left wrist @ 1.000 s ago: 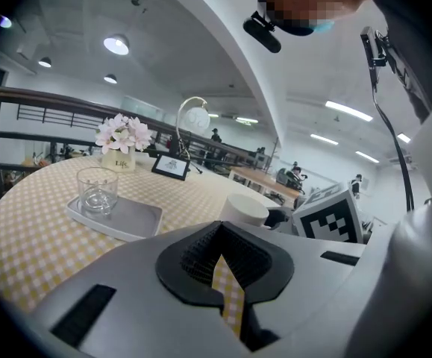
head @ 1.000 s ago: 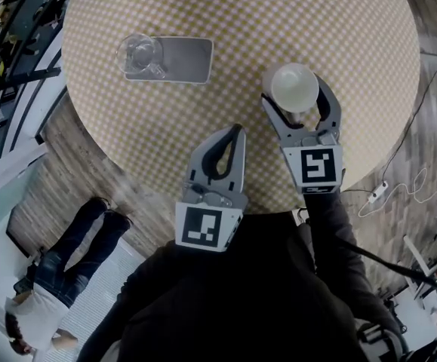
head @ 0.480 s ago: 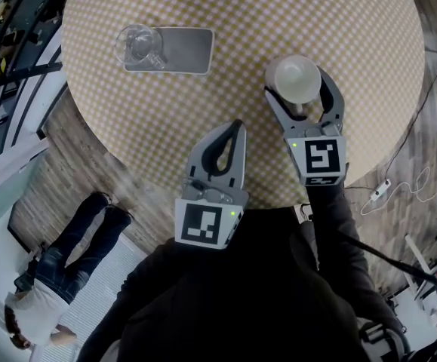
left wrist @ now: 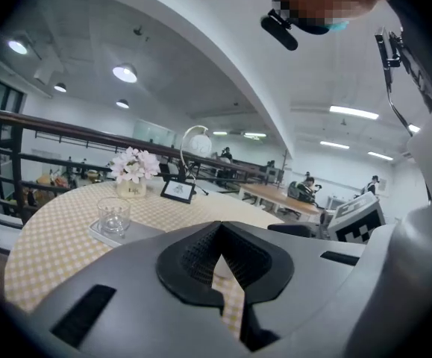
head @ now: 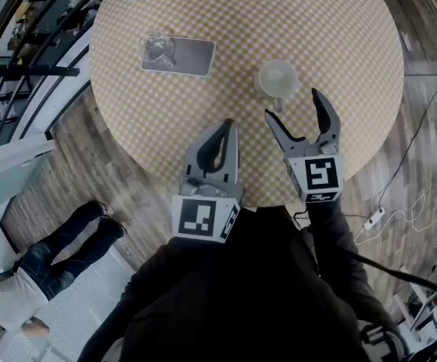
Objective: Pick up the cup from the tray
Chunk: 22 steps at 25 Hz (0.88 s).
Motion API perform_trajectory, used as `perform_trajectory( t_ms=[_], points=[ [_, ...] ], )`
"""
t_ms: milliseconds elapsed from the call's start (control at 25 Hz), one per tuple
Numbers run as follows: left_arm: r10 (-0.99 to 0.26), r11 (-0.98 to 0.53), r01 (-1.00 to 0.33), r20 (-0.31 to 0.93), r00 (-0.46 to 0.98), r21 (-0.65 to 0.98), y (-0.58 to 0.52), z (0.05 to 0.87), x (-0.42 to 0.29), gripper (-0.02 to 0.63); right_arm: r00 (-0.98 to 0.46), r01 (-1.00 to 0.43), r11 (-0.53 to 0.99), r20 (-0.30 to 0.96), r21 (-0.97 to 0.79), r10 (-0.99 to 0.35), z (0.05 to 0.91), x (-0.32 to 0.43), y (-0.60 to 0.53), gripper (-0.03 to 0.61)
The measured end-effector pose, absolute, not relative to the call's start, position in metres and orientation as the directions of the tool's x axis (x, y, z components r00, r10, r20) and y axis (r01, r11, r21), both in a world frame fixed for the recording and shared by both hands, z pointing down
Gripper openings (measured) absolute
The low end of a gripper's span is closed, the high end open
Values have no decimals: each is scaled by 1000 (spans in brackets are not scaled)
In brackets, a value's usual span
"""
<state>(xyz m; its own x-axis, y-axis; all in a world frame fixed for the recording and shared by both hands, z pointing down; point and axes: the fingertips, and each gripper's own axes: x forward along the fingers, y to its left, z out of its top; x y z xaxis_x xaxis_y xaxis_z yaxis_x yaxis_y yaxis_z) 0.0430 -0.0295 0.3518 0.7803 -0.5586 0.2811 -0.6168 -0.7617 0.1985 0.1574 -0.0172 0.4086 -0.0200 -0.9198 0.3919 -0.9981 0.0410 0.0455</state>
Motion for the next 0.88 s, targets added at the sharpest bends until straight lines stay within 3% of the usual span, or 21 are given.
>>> perform_trajectory(
  t_ms=[400, 440, 520, 560, 880],
  points=[
    [-696, -686, -714, 160, 700, 137, 30, 293, 34, 5, -187, -978, 204, 253, 42, -949, 330, 125, 37, 389],
    [-710, -675, -725, 146, 689, 134, 35, 287, 31, 5, -189, -977, 206, 229, 53, -955, 319, 122, 40, 352],
    [-741, -650, -749, 116, 662, 124, 42, 275, 24, 5, -193, -975, 209, 177, 77, -965, 298, 117, 44, 124],
    [-756, -637, -762, 100, 647, 119, 46, 270, 21, 5, -204, -972, 219, 155, 83, -967, 289, 114, 46, 56],
    [-850, -524, -850, 28, 525, 51, 74, 244, -16, 5, -368, -919, 373, 61, 132, -928, 252, 68, 65, 28]
  ],
)
